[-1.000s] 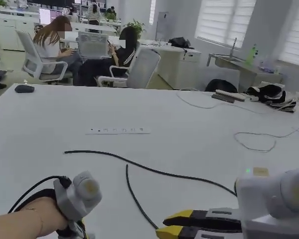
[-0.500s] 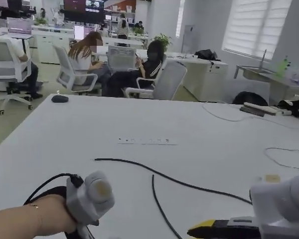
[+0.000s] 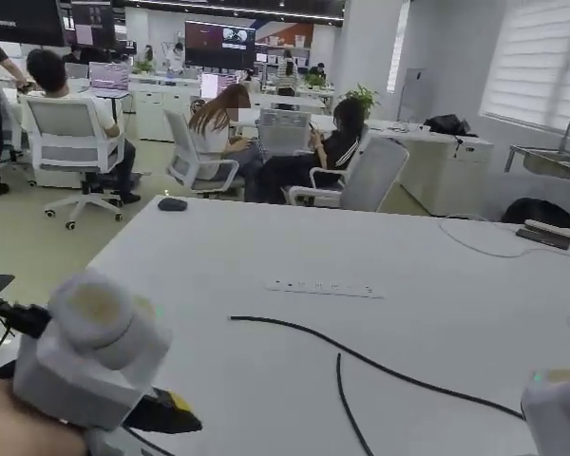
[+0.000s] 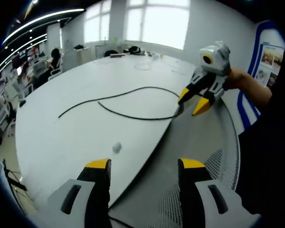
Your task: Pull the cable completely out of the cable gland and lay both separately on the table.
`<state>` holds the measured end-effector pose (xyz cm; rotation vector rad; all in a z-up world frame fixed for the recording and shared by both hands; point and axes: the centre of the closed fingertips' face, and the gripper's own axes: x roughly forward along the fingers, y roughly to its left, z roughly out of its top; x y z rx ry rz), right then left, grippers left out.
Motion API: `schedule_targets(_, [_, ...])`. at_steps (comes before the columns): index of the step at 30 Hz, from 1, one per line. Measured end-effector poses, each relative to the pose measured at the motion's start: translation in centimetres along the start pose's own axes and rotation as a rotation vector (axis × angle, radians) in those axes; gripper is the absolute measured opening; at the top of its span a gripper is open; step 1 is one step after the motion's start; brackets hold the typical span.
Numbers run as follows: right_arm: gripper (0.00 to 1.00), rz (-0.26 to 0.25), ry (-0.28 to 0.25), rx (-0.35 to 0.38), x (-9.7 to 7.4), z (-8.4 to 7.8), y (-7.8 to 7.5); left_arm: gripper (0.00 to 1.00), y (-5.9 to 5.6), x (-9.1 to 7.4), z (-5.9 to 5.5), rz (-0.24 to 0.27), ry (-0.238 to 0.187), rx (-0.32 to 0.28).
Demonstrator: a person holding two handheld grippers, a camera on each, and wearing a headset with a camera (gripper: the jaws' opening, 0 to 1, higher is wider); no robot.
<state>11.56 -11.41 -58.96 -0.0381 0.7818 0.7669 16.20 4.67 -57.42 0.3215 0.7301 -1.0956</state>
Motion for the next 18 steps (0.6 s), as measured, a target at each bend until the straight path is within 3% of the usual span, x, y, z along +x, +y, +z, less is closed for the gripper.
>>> schedule_targets(1, [0.37, 0.004, 0.008, 0.007, -0.1, -0.3, 0.0, 0.58, 0.6, -0.3, -0.3, 0.040, -0.027, -0.027])
schedule_targets(3, [0.39, 0.002, -0.001, 0.031, -0.4, -0.5, 0.0, 0.58, 1.3, -0.3, -0.3, 0.068, -0.094, -0.090])
schedule_targets(8, [0.39, -0.046, -0.080, 0.111, -1.2, 0.0, -0.6, 0.57, 2.9, -0.6, -2.0, 0.163, -0.132, -0.166])
schedule_targets(10, [0.40, -0.076, -0.084, 0.113, -1.5, -0.3, -1.1, 0.59, 2.9, -0.6, -2.3, 0.185, -0.177, -0.225])
schedule_targets(13, [0.43, -0.131, -0.072, 0.133, -1.7, -1.2, -2.2, 0.61, 3.1, -0.5, -3.1, 0.224, -0.177, -0.235])
schedule_targets(18, [0.56, -0.187, -0.141, 0.236, -1.8, -1.1, -3.5, 0.61, 3.2, -0.1, -3.4, 0.241, -0.178, -0.225])
